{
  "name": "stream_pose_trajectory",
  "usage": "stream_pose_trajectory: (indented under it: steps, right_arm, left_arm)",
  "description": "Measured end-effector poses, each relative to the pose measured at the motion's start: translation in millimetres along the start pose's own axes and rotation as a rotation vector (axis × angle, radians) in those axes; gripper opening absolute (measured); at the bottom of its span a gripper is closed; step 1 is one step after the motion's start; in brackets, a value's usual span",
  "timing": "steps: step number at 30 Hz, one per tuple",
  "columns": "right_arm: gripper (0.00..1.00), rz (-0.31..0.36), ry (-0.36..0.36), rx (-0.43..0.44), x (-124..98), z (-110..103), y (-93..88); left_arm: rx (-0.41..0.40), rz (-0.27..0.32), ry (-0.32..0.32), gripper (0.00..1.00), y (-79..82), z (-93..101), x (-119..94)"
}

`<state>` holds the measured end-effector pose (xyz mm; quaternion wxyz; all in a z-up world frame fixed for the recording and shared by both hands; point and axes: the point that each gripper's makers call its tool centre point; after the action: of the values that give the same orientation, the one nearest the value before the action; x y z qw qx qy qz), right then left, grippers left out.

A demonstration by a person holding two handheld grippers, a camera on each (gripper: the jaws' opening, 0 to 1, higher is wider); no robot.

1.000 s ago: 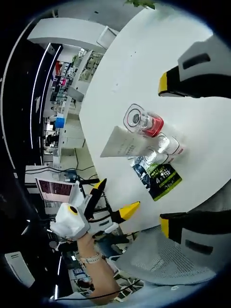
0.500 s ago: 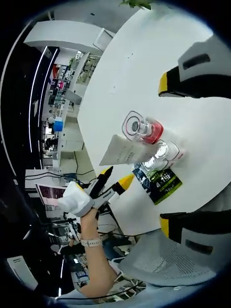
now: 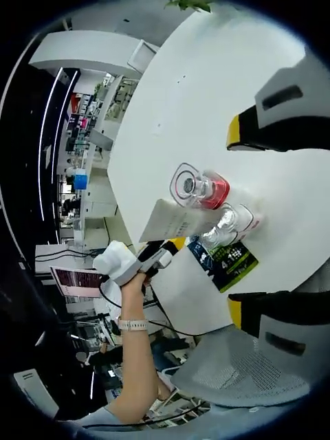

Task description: Arrange the skincare products in the storage area until every visible bottle or jar stands upright without overlapping.

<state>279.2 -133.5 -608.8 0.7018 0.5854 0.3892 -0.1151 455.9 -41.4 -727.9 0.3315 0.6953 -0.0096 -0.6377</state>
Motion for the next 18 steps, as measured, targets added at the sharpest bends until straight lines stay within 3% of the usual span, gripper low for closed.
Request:
stream_pose_trajectory:
  steps: [7,10,18]
  right_arm:
    - [0.84,0.005,0.001,0.014,-0.5,0.4,-1.3]
    - [0.84,0.002,0.003,0.017,-0.6,-0.2,-2.3]
    - [0.83,0.003,0.009,0.027,1.1,-2.0,-2.4]
  left_arm:
    - [0.029,-0.035,0.046,0.42,-3.7,-23.1,15.2]
    - [0.028,-0.016,0.057,0.41,1.3,-32.0,15.8]
    - [0.071,-0.030,0.078,0.40,9.8,-54.7,18.9]
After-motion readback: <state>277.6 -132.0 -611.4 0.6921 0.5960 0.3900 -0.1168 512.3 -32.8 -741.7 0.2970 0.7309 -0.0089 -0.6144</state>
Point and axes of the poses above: the point that each gripper's makers call its tool centre point, and the gripper's own axes: x roughly forward along the fingers, z roughly to its right, y roughly out of its top, and after that the axes turned 8 degrees about -z, right-handed
